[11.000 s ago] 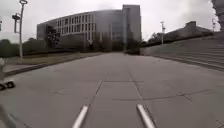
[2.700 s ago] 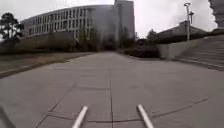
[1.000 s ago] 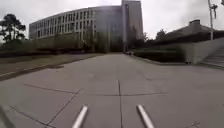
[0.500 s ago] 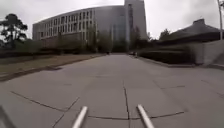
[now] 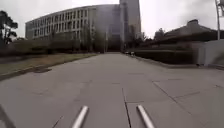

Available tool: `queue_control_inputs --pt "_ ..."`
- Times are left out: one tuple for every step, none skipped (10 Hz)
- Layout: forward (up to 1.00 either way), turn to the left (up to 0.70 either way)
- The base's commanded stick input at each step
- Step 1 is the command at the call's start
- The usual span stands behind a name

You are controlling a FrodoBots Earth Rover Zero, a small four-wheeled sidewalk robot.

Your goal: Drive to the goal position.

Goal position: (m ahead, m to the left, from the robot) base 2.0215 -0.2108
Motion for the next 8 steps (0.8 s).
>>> queue_control_inputs --pt "1.00 -0.27" --pt "1.00 -0.27" --pt "1.00 -0.27" --pt "1.00 -0.27" --pt "1.00 -0.27" --pt "1.00 -0.27" --pt "1.00 -0.27" --pt "1.00 -0.11"
